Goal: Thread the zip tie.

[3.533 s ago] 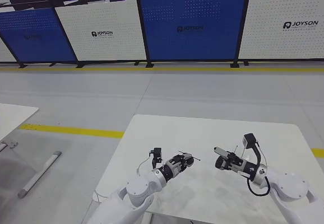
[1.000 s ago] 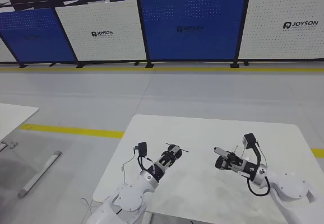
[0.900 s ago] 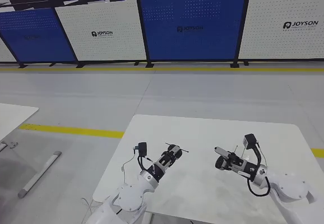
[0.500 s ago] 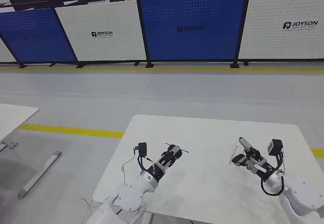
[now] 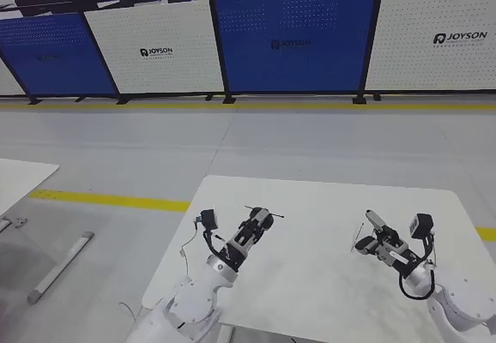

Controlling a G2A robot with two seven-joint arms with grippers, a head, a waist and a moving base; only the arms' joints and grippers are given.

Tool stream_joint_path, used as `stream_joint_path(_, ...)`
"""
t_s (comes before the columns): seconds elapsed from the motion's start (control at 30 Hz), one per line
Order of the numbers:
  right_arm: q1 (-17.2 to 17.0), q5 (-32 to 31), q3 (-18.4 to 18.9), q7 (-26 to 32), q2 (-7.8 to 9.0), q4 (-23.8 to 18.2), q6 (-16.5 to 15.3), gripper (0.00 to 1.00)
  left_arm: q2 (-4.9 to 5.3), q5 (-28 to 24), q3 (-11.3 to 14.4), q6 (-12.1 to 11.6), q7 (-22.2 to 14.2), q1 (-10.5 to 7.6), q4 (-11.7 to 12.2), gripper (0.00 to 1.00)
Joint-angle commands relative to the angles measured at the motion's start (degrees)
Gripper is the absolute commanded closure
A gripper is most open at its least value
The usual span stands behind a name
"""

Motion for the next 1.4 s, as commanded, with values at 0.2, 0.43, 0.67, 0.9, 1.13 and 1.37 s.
stream_joint_path(0.2, 0.0, 0.0, 0.0, 0.0, 0.00, 0.0, 0.0, 0.00, 0.30, -2.8, -4.9, -5.5, 0.2, 4.43, -5.2, 1.00)
stream_joint_path(0.43, 0.0, 0.0, 0.0, 0.0, 0.00, 0.0, 0.0, 0.00, 0.30, -2.8, -4.9, -5.5, 0.2, 4.43, -5.2, 1.00)
stream_joint_path(0.67, 0.0, 0.0, 0.0, 0.0, 0.00, 0.0, 0.0, 0.00, 0.18, -3.3, -5.0, -5.7, 0.6, 4.06, -6.4, 1.00)
stream_joint_path(0.9, 0.0, 0.0, 0.0, 0.0, 0.00, 0.0, 0.0, 0.00, -0.59, -2.1, -6.4, -5.7, 6.4, 4.14, -7.9, 1.00)
stream_joint_path(1.13, 0.0, 0.0, 0.0, 0.0, 0.00, 0.0, 0.0, 0.00, -0.59, -2.1, -6.4, -5.7, 6.4, 4.14, -7.9, 1.00)
stream_joint_path(1.37, 0.0, 0.0, 0.0, 0.0, 0.00, 0.0, 0.0, 0.00, -0.71, 3.4, -5.1, -2.4, 3.8, 3.57, -4.4, 1.00)
